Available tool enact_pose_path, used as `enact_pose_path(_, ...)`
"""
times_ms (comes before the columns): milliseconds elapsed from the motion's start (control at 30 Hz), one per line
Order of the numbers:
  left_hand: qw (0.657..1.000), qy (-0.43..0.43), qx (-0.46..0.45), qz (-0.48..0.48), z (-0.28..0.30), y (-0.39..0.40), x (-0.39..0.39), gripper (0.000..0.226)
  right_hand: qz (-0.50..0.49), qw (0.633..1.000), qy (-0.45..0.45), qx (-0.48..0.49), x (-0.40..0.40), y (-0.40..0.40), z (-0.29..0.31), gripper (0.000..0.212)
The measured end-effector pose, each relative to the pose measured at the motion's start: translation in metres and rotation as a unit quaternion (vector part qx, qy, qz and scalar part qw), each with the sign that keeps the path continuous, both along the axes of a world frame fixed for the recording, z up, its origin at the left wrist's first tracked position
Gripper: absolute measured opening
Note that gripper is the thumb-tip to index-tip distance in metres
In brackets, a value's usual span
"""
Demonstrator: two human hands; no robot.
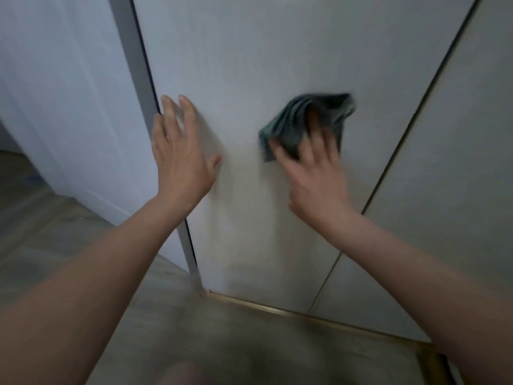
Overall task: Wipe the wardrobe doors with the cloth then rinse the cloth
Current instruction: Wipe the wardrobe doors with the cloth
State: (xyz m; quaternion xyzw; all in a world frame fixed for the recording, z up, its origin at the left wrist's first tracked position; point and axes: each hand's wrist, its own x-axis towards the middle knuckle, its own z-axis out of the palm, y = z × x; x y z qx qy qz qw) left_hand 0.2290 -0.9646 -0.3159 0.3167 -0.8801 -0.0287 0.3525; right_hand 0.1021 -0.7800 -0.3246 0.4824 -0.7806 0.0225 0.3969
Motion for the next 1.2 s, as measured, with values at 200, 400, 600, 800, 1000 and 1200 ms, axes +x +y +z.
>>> enact_pose_path(200,0.997,-0.029,-0.022,-0.068,0.016,-0.017,0.034,0.088,0.076,0.970,0.030,0.229,0.017,-0.033,-0.064,0.061)
enact_pose_path(400,0.989,-0.027,0.065,-0.129,0.037,-0.014,0.041,0.088,0.046,0.998,0.003,0.053,0.049,-0.101,0.004,0.066)
enact_pose_path(600,0.983,-0.124,0.105,-0.084,0.039,-0.015,0.040,0.102,0.052,0.969,0.013,0.240,0.040,-0.064,-0.057,0.063)
enact_pose_path(800,0.991,-0.122,0.041,-0.035,0.017,0.010,0.033,0.108,0.039,0.992,0.083,0.088,-0.015,0.023,-0.030,0.056)
enact_pose_path(1000,0.982,-0.062,-0.079,-0.162,0.026,0.083,-0.004,0.084,-0.013,0.997,0.027,-0.069,-0.030,0.092,0.018,0.024)
enact_pose_path(1200,0.897,-0.088,-0.113,-0.419,0.015,0.188,-0.059,0.047,-0.040,0.928,-0.303,-0.214,-0.045,0.202,0.011,0.027)
